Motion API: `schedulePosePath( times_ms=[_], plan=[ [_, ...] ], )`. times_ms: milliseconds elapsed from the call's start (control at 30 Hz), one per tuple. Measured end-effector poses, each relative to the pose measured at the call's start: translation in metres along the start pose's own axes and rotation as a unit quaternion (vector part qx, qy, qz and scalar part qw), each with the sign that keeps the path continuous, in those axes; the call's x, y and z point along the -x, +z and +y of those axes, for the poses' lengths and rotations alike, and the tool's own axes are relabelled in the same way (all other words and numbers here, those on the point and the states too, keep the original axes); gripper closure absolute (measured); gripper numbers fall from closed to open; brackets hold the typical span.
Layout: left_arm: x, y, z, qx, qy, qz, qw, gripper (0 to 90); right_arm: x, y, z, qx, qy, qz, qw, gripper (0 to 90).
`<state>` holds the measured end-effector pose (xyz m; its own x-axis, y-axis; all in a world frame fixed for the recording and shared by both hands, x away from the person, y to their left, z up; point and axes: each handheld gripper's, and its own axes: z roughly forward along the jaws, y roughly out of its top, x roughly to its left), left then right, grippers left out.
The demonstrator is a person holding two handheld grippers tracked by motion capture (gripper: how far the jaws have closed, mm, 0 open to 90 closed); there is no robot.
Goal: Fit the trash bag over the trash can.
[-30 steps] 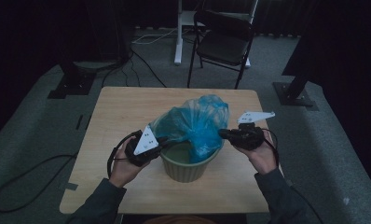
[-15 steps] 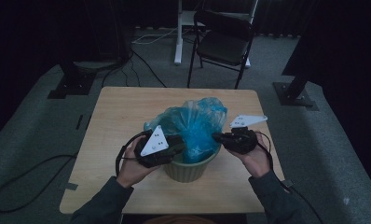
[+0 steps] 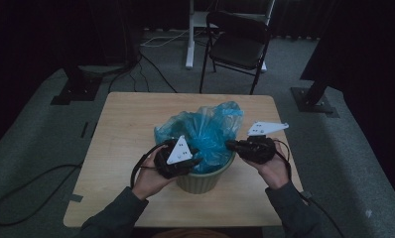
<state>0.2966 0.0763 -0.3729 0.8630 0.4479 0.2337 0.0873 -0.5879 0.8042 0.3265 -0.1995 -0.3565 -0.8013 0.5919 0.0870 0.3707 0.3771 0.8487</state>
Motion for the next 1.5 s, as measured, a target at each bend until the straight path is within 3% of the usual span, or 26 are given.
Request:
schedulePosePath(
  times_ms=[267, 333, 433, 533, 633, 733, 767, 833, 1000, 1233, 1500],
  plan=[
    [-0.01, -0.018, -0.004, 0.034, -0.016, 0.028, 0.9989, 63.5, 0.0, -0.003, -0.001, 0.001, 0.0, -0.001, 1.0, 86.8],
    [-0.012, -0.021, -0.004, 0.039, -0.02, 0.028, 0.9987, 60.5, 0.001, -0.003, -0.001, 0.002, 0.001, 0.0, 1.0, 86.8],
    [-0.021, -0.023, -0.003, 0.056, -0.029, 0.007, 0.998, 55.9, 0.001, -0.004, -0.002, 0.002, 0.002, 0.002, 1.0, 86.8],
    [-0.022, -0.02, -0.001, 0.056, -0.027, -0.002, 0.9981, 52.5, 0.001, -0.003, -0.002, 0.001, 0.0, 0.004, 1.0, 86.8],
    [-0.027, -0.004, 0.002, 0.034, -0.024, 0.003, 0.9991, 52.0, 0.001, -0.003, -0.001, 0.002, -0.001, 0.006, 1.0, 86.8],
    [-0.028, 0.001, 0.002, 0.024, -0.023, 0.005, 0.9995, 63.6, 0.001, -0.005, -0.001, 0.002, -0.002, 0.007, 1.0, 86.7],
    [-0.027, 0.003, 0.001, 0.015, -0.019, 0.014, 0.9996, 63.6, 0.001, -0.005, -0.001, 0.003, -0.001, 0.007, 1.0, 86.6],
    [-0.027, 0.003, -0.001, 0.011, -0.019, 0.011, 0.9997, 75.9, 0.001, -0.009, -0.002, 0.006, 0.001, 0.012, 0.9999, 86.4],
    [-0.021, -0.008, -0.004, 0.016, -0.02, 0.012, 0.9996, 85.0, 0.001, -0.016, -0.008, 0.008, 0.007, 0.005, 0.9999, 88.6],
    [-0.012, -0.018, -0.012, 0.014, -0.02, 0.016, 0.9996, 84.3, -0.002, -0.021, -0.017, -0.002, 0.014, 0.001, 0.9999, 89.6],
    [-0.03, -0.019, -0.013, 0.012, -0.038, 0.056, 0.9977, 69.6, 0.0, -0.028, -0.02, 0.005, 0.025, 0.004, 0.9997, 89.5]
  ],
)
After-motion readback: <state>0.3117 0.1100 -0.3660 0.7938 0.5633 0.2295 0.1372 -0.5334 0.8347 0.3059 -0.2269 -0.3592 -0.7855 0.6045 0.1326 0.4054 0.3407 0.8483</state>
